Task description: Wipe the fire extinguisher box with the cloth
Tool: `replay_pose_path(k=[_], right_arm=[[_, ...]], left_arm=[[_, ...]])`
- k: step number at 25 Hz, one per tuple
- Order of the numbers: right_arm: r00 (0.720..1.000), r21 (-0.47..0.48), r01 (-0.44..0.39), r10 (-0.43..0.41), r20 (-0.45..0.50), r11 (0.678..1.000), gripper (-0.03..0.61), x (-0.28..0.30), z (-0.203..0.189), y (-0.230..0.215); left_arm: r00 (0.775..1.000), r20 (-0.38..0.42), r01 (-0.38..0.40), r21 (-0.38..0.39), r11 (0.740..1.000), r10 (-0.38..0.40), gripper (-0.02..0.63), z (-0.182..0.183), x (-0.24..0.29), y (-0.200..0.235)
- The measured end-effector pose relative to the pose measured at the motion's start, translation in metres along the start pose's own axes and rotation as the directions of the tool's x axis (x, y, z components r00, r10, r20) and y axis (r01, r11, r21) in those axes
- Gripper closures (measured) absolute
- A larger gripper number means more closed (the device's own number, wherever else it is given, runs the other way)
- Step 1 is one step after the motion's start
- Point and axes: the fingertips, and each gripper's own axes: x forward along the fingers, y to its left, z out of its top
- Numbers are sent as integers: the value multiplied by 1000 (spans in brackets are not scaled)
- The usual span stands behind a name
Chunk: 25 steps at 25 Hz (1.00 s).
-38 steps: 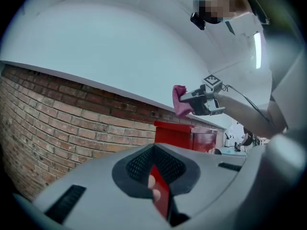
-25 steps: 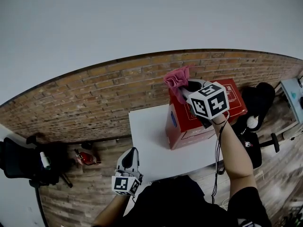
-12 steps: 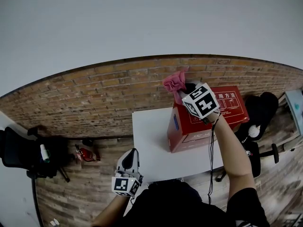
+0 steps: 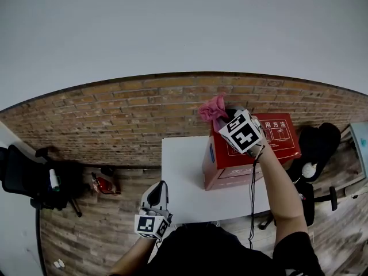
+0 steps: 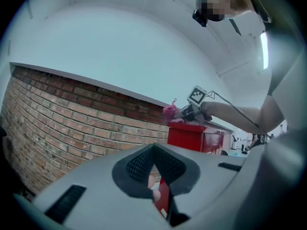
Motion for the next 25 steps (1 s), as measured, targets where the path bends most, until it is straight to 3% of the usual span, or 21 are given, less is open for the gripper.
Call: replay_pose_path(k=[25], right_arm=[[1000,12,5,-6,19,1000,511,-21,-36,-32]], left_arm=[[999,-14,41,30,999,-41,580,-3,31,-33]])
